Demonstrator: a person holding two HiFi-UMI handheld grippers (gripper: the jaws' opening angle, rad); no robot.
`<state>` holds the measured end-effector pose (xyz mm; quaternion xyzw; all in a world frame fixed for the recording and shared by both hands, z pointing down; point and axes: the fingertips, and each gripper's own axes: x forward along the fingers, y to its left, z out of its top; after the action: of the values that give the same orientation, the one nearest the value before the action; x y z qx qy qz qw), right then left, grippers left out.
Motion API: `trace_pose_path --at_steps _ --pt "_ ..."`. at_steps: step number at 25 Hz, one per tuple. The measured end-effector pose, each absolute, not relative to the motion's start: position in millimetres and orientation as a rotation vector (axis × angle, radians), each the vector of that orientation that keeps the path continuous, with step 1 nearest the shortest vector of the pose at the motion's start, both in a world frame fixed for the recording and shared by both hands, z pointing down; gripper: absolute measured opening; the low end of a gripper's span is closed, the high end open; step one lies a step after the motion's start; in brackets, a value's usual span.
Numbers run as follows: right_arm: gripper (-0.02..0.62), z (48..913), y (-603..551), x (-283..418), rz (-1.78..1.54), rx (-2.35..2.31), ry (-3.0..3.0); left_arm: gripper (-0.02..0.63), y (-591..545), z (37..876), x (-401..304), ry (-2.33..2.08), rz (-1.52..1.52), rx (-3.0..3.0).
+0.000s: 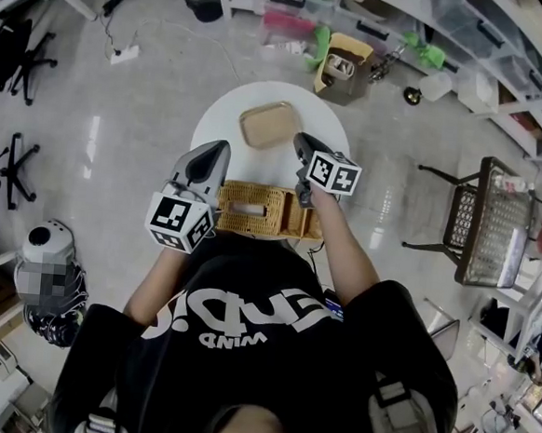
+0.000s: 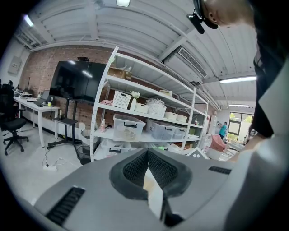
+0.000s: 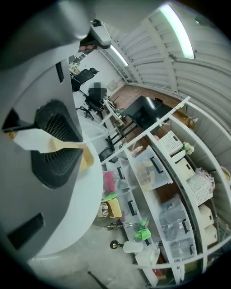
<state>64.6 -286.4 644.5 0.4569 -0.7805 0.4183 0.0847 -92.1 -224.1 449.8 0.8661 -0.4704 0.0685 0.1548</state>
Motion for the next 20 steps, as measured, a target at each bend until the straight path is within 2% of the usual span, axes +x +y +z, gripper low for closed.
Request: trace_pose_path --at_steps 5,20 --pt "0.043 603 -283 63 1.165 1.378 -2.438 0.000 -219 443 -94 -1.364 0.174 2.486" --pt "0.041 414 -238 91 0.582 1.559 -2.722 0.000 -207 408 -96 -1.439 0.091 2.527"
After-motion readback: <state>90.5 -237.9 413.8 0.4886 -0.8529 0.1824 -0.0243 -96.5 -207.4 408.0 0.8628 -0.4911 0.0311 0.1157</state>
